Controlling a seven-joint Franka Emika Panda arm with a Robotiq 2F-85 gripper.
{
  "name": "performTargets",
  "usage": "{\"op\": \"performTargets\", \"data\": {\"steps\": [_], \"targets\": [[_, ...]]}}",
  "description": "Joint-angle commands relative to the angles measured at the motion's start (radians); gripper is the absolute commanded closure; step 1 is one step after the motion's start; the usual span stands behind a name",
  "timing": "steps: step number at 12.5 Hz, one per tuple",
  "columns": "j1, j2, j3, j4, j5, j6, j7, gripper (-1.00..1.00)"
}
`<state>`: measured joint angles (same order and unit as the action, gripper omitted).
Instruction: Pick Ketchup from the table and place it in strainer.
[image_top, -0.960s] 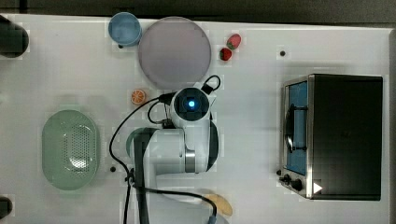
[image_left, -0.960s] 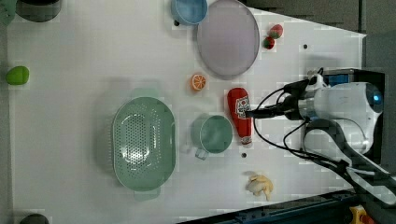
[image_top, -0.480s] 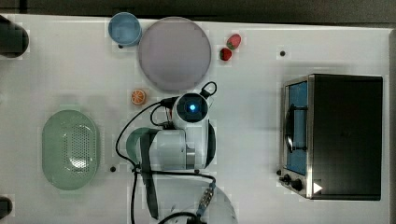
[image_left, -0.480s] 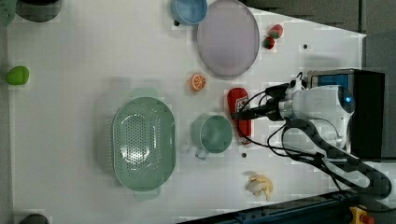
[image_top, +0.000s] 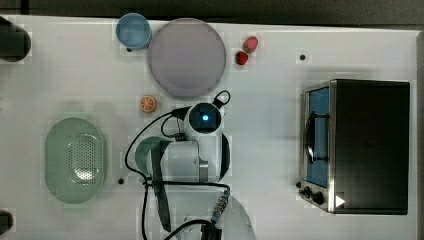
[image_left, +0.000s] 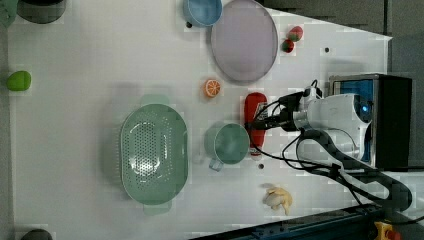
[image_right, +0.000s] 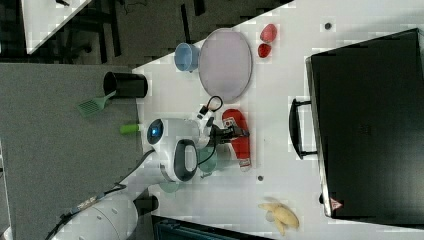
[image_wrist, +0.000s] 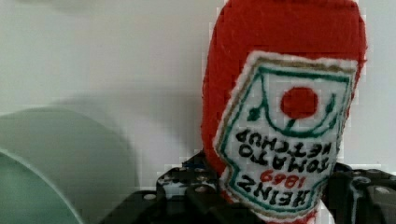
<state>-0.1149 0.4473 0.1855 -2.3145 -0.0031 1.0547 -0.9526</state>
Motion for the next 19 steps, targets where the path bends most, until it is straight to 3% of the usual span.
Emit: {"op": "performTargets", "data": {"steps": [1,6,10,15,19], "targets": [[0.0,-0.115,0.002,0.03,0.011,-0.018,-0.016,-0.21],[0.006,-0.387,0.04,0.122,0.013,-0.392,-0.013,-0.21],[0.026,-0.483,0.136,0.22,0.015,-0.577,0.075,-0.21],[0.058,-0.442,0.337,0.235,0.021,-0.573,0.567,-0.21],[0.076,-0.318,0.487,0.241,0.02,-0.422,0.844,-0.21]]}}
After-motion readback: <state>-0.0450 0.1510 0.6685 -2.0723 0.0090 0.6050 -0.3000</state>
